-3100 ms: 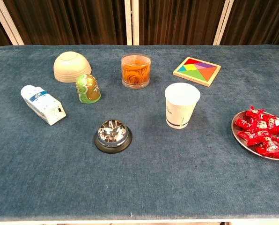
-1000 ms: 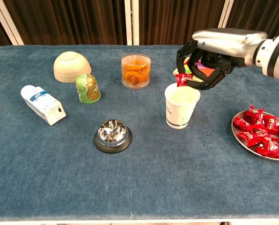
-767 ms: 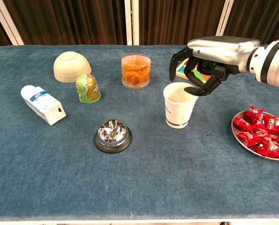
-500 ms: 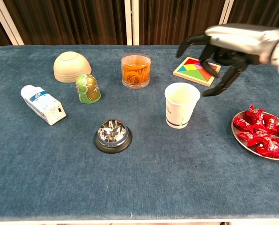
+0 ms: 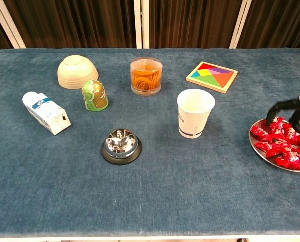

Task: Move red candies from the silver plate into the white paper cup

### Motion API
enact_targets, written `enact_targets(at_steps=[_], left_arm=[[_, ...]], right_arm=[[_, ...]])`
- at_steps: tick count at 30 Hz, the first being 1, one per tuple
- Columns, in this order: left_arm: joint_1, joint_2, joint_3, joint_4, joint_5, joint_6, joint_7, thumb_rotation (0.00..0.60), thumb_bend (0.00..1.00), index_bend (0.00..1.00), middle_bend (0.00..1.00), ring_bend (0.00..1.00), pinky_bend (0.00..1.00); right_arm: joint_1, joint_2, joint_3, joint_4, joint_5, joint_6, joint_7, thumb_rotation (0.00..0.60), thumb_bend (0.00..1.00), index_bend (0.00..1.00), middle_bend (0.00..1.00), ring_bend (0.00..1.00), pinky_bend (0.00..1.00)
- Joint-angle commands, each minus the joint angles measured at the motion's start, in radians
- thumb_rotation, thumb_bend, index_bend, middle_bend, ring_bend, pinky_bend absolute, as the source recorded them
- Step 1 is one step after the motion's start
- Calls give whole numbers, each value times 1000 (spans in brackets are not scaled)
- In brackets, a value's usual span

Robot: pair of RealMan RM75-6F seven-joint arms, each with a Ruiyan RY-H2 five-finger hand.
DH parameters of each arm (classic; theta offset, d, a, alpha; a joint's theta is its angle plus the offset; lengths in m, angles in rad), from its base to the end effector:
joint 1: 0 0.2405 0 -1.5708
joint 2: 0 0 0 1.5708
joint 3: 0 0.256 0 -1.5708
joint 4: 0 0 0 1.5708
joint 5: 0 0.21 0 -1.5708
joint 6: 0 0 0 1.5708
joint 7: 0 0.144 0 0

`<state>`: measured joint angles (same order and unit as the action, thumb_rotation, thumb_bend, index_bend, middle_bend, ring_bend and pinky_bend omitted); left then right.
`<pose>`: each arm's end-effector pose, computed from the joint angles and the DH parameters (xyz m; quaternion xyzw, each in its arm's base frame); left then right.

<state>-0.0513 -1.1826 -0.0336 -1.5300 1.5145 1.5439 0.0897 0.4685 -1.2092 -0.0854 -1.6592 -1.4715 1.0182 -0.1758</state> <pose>-0.3232 0.1676 0.1509 -0.6021 -0.3499 -0.3616 0.6199 -0.2519 -0.2364 0.0506 0.7942 -0.3788 0.2733 0.3887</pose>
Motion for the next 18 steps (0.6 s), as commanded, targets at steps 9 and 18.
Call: enact_targets(at_steps=[9, 18], left_arm=[[10, 0, 1, 0, -1, 12, 2, 600, 0, 95, 81, 0, 0], [14, -4, 1, 10, -7, 10, -3, 600, 0, 95, 73, 0, 0]], right_arm=[[-5, -27, 1, 46, -1, -30, 33, 600, 380, 413, 793, 961, 1000], [19, -52, 20, 70, 43, -89, 3, 600, 529, 537, 793, 962, 1000]])
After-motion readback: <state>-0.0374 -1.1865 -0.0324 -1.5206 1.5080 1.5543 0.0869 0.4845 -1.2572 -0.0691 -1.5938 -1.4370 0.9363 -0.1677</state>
